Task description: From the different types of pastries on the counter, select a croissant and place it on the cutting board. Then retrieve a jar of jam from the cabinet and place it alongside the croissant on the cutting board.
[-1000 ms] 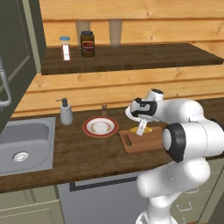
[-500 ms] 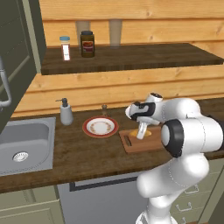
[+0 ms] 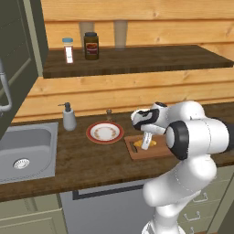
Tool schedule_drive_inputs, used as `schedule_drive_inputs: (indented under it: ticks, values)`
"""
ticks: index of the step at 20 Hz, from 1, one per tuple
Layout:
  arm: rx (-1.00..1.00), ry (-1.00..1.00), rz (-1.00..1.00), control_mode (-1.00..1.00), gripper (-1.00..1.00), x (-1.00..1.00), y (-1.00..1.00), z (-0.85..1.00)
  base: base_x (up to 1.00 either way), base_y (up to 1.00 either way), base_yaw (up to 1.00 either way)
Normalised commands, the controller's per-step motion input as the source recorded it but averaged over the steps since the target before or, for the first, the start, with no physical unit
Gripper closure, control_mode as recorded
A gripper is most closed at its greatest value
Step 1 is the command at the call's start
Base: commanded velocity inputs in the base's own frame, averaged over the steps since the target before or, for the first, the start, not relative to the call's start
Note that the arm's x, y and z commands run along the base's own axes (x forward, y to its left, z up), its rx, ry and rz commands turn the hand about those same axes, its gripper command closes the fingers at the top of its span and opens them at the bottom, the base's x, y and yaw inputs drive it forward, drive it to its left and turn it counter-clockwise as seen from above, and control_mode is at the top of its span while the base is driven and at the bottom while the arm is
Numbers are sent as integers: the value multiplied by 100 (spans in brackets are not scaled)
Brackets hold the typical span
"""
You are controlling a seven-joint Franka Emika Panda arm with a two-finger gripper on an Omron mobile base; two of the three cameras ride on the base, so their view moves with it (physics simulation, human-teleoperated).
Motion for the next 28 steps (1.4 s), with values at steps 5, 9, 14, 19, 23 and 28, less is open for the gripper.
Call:
schedule_drive_inputs:
  ticks: [5,9,14,19,23,28]
  values:
    - [0,0,1,-100,100,7,0,-24,0,0,0]
    - [0,0,2,-100,100,1,0,-14,0,0,0]
    - [0,0,2,-100,100,0,0,-17,0,0,0]
    - [0,0,1,-100,-100,0,0,-15,0,0,0]
    - [0,-1,3,-100,-100,0,0,0,0,0,0]
    - [0,-1,5,-100,-100,0,1,21,0,0,0]
